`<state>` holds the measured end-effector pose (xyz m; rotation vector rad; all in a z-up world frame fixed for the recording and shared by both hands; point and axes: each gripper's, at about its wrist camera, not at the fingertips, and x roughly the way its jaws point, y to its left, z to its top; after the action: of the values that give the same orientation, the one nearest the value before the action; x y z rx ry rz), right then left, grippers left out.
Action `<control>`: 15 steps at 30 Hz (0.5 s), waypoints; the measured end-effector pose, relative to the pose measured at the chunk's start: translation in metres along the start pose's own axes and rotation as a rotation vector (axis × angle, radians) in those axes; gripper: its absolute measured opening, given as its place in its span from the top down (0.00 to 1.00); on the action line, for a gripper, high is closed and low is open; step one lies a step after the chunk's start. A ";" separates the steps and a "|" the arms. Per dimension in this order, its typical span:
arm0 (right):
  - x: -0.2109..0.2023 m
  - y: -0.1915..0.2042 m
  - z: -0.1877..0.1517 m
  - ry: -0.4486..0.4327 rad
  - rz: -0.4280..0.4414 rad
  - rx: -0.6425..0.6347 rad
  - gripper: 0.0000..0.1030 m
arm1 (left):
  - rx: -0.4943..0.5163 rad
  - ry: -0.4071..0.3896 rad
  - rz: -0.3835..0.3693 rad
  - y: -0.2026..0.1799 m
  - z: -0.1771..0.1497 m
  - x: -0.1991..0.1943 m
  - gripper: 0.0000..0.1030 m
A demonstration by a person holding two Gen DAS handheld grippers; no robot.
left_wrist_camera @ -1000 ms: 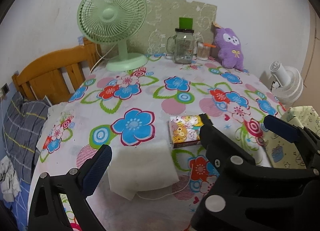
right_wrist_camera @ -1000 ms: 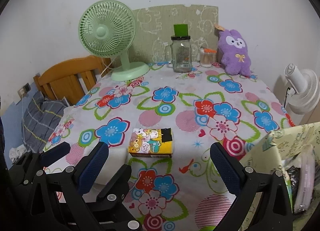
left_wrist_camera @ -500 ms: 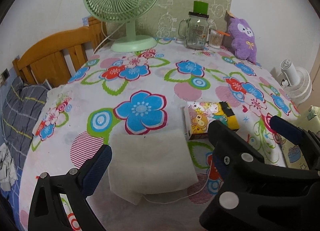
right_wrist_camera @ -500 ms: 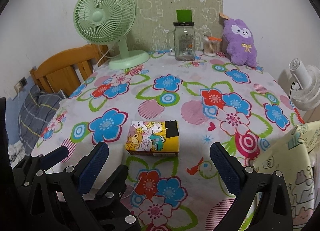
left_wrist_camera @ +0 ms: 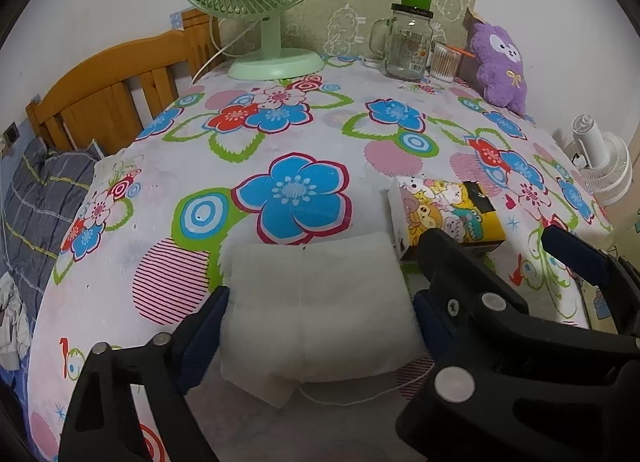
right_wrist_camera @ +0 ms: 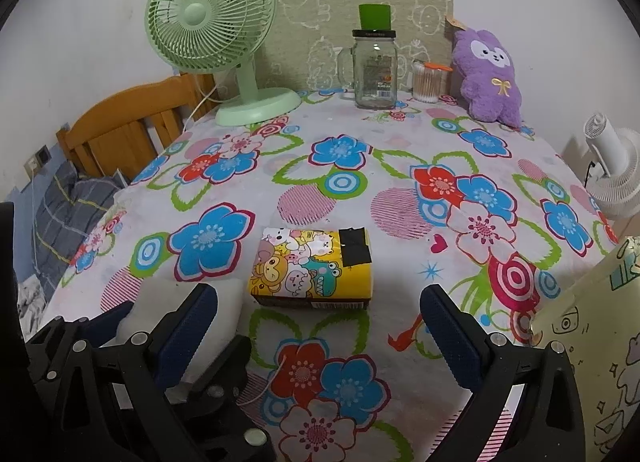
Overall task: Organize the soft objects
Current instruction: 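Grasp the white cloth with the left gripper while the right grasps the yellow cartoon pack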
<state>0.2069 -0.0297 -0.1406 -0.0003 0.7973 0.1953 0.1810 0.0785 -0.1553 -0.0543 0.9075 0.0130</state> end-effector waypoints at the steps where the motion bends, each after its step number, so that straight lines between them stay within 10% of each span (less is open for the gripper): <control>1: 0.001 0.001 0.000 0.001 0.001 -0.001 0.00 | -0.001 0.001 -0.003 0.001 0.000 0.000 0.13; 15: 0.012 0.007 0.007 0.017 0.006 0.007 0.00 | 0.011 -0.012 -0.011 0.005 0.007 0.003 0.20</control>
<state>0.2188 -0.0206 -0.1439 0.0072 0.8145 0.1979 0.1887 0.0838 -0.1536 -0.0483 0.8950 -0.0019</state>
